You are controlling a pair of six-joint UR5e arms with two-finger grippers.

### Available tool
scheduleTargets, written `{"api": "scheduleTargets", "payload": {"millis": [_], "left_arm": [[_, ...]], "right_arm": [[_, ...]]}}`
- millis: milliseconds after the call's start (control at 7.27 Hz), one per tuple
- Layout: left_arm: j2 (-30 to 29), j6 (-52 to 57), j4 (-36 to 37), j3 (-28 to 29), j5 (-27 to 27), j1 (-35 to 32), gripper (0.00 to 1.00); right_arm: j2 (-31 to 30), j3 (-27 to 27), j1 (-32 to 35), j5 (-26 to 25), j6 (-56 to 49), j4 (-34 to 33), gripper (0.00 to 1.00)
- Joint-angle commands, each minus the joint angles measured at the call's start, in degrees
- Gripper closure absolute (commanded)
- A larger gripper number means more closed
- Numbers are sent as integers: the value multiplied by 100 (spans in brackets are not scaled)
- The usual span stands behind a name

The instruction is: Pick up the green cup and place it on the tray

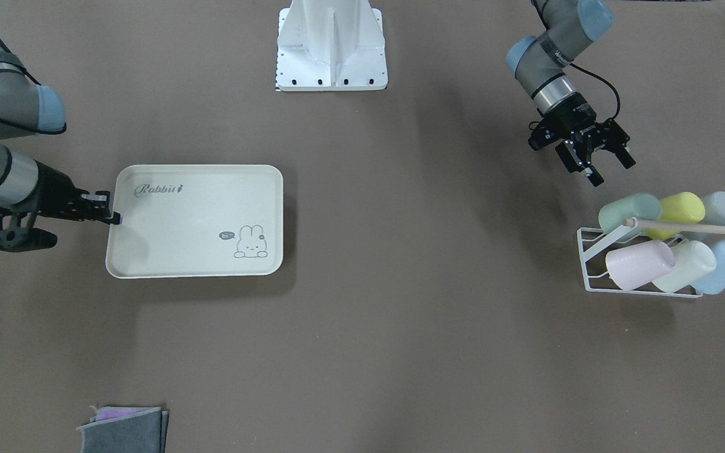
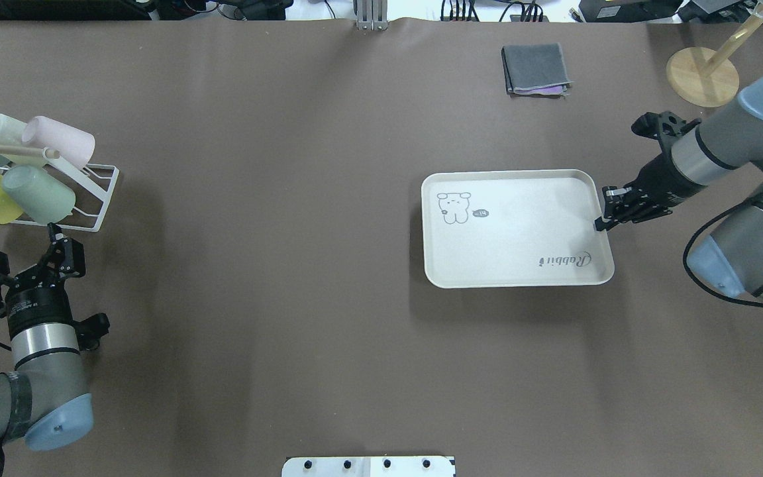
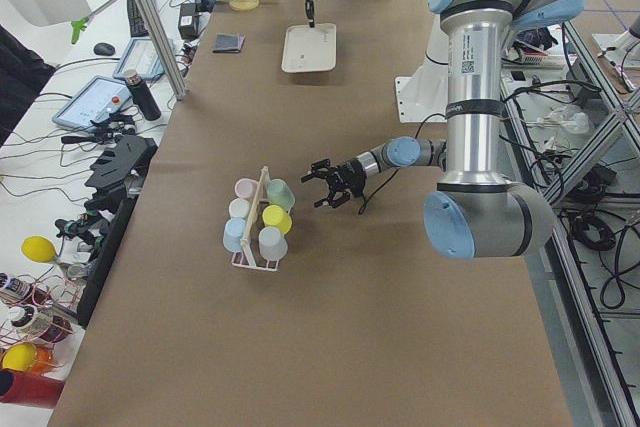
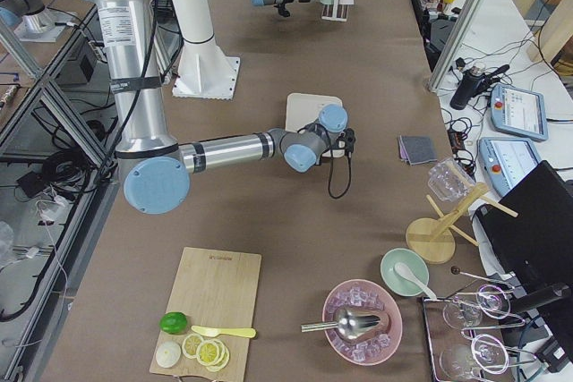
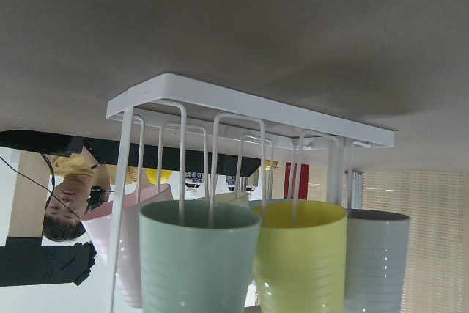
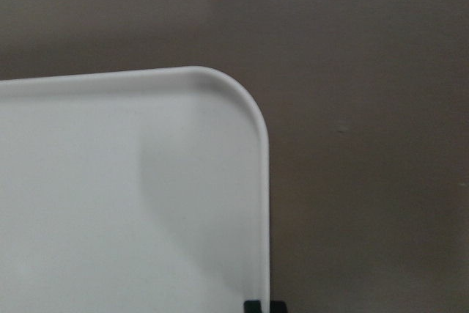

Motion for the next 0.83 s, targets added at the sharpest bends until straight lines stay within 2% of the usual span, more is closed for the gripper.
{"api": "scheduleTargets", "payload": {"millis": [0,413,688], "left_arm": [[-48,19,-177,126,245,-5,2],[-48,19,-310,285,377,-198,2],[-135,28,-511,486,386,-381,2]], "right_arm": [[883,109,-569,-530,481,-604,100],[1535,-92,-993,-1207,396,-552,100],[1939,-434,-1091,-1367,396,-551,100]]}}
